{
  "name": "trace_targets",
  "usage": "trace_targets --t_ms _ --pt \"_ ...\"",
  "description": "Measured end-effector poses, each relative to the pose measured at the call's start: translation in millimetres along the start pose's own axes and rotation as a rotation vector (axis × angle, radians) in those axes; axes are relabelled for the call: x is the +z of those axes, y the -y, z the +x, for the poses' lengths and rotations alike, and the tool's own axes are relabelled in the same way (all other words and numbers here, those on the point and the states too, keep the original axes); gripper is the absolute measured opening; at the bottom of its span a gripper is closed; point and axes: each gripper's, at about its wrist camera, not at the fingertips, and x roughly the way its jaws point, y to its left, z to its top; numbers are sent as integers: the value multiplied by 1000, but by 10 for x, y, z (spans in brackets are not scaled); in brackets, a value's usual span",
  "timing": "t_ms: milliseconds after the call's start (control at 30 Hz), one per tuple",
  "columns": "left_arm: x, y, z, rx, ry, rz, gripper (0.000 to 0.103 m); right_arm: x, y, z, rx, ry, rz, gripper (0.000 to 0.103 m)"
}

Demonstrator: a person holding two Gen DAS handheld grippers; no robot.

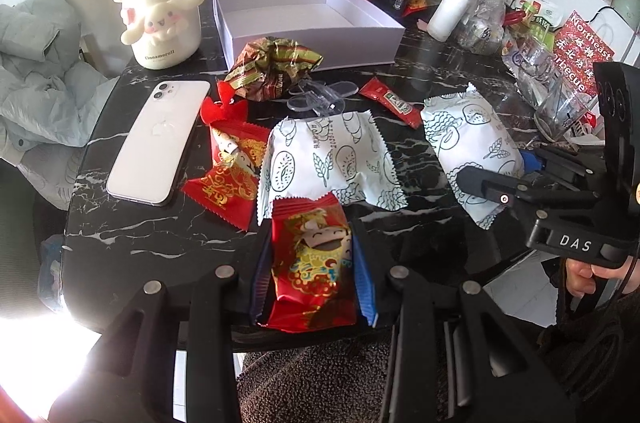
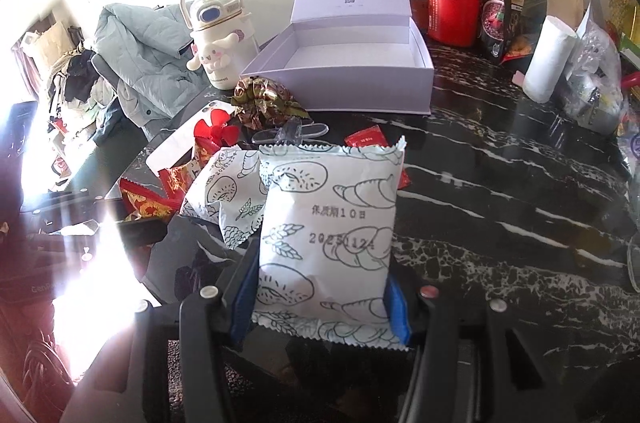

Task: Organize objects
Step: 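Lift both held packets and carry them toward the lavender box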

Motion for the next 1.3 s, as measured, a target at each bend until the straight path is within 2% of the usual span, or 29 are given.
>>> trace_targets --t_ms 233,533,933,1300 --pt "5 88 -128 -8 52 17 35 -8 -35 -242 -6 50 -18 55" --pt "203 230 -263 -1 118 68 35 79 -13 -438 -5 93 -34 55" --pt "644 263 -118 -19 103 124 35 387 108 -335 -8 84 -56 54" --pt "1179 204 60 -36 95 152 35 874 273 -190 -11 88 -84 54"
